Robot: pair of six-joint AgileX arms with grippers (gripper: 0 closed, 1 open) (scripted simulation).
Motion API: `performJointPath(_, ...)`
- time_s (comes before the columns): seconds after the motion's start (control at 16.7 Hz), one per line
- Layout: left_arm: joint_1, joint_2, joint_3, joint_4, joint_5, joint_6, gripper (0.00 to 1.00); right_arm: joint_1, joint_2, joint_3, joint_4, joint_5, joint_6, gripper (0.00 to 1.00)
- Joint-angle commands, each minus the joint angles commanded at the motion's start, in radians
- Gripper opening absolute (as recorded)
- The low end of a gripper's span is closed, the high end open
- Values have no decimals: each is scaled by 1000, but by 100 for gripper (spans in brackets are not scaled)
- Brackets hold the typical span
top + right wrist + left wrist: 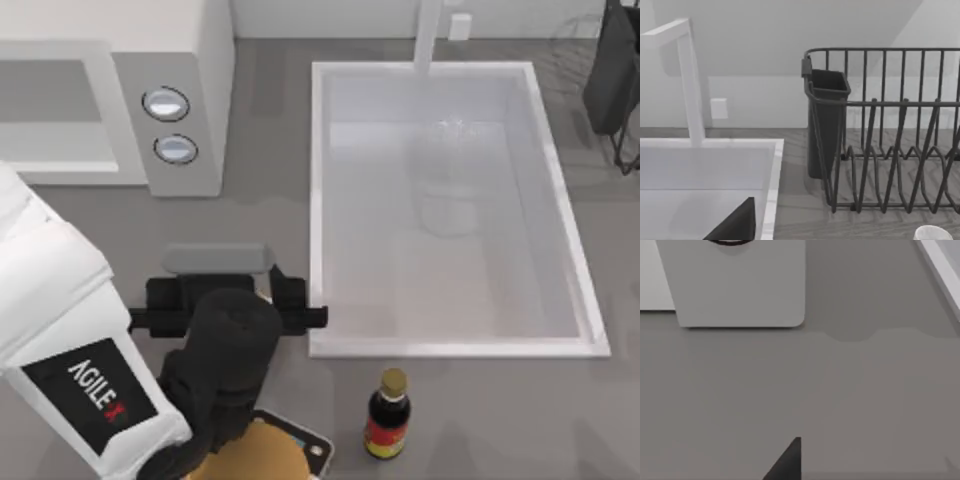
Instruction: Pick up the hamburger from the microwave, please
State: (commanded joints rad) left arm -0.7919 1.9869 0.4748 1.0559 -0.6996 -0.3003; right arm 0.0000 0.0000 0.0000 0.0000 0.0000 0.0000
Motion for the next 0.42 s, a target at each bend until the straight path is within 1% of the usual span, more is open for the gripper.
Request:
performJointPath(0.06,0,0,0,0,0,0,98,0,0,0,0,0,0,100)
performJointPath(0.12,0,0,0,0,0,0,100,0,0,0,0,0,0,100)
performJointPath(0.42,0,0,0,0,0,0,100,0,0,0,0,0,0,100)
